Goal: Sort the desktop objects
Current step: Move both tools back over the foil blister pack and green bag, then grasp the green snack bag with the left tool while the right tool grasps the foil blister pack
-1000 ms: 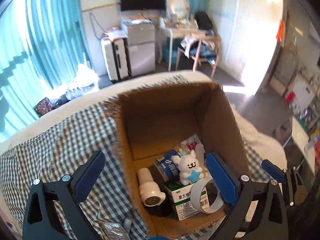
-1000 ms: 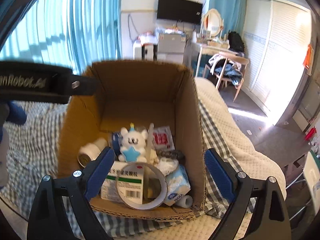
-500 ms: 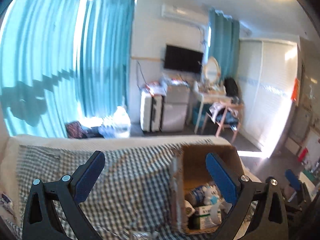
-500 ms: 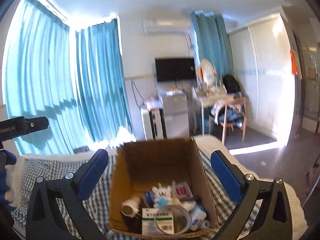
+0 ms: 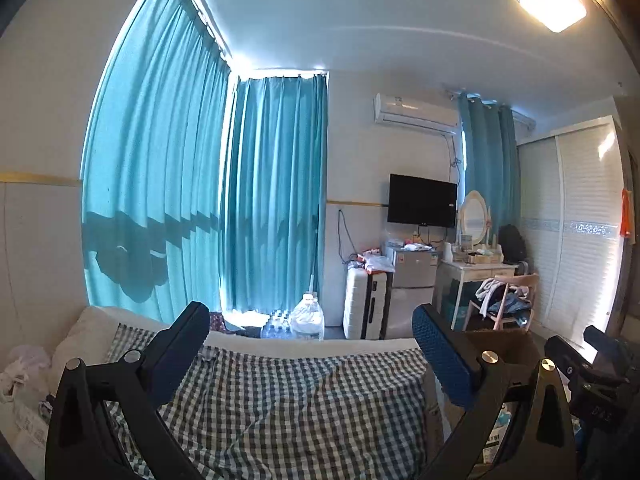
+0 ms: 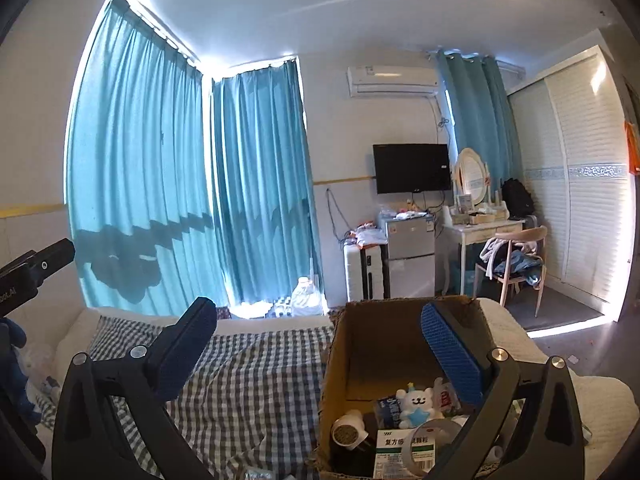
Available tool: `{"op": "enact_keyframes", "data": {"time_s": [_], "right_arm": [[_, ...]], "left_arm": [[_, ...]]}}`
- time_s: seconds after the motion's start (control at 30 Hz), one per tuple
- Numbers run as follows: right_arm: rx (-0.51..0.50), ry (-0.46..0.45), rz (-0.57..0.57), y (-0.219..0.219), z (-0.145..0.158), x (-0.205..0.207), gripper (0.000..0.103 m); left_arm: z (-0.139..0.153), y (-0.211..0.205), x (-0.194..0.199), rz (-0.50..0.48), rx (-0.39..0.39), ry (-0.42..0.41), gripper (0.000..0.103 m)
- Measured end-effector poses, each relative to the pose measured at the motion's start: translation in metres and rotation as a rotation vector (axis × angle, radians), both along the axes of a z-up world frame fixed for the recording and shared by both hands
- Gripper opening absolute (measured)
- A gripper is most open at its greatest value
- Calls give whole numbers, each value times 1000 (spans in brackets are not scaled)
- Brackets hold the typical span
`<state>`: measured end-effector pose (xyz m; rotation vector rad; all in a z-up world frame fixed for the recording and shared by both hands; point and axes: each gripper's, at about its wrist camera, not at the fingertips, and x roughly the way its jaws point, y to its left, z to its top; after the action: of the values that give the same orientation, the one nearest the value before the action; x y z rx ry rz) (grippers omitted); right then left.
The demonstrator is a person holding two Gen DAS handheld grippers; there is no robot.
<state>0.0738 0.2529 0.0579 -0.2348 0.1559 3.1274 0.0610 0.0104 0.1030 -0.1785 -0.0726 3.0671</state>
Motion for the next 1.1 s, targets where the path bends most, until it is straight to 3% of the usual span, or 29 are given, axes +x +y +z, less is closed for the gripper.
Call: {"op": "enact_keyframes", "data": {"time_s": [0.17, 0.33, 0.47, 0.53, 0.6, 0.67, 0.8, 1.1], "right_arm": [[32, -83, 101, -20, -18, -8, 103], [117, -228, 185, -41, -54, -19, 103], [54, -345, 309, -47, -89, -25, 98], [34, -398, 361, -53, -107, -28, 93], [37, -443, 401, -62, -123, -30, 82], [49, -472, 428, -74, -135, -32, 80], [72, -525, 453, -78, -154, -40, 58], [69, -644, 427, -72, -198, -66, 57]], "left_arm": [[-50, -14, -22, -5, 21, -157, 103], [-125, -17, -31, -58, -59, -391, 103], [-182, 0, -19, -112, -144, -505, 103], [-204, 16, -14, -148, -145, -557, 103], [-221, 28, -13, -200, -127, -596, 100], [-233, 39, -14, -235, -123, -616, 97], [-262, 49, -18, -273, -142, -679, 94], [-304, 62, -37, -325, -90, -832, 92]]}}
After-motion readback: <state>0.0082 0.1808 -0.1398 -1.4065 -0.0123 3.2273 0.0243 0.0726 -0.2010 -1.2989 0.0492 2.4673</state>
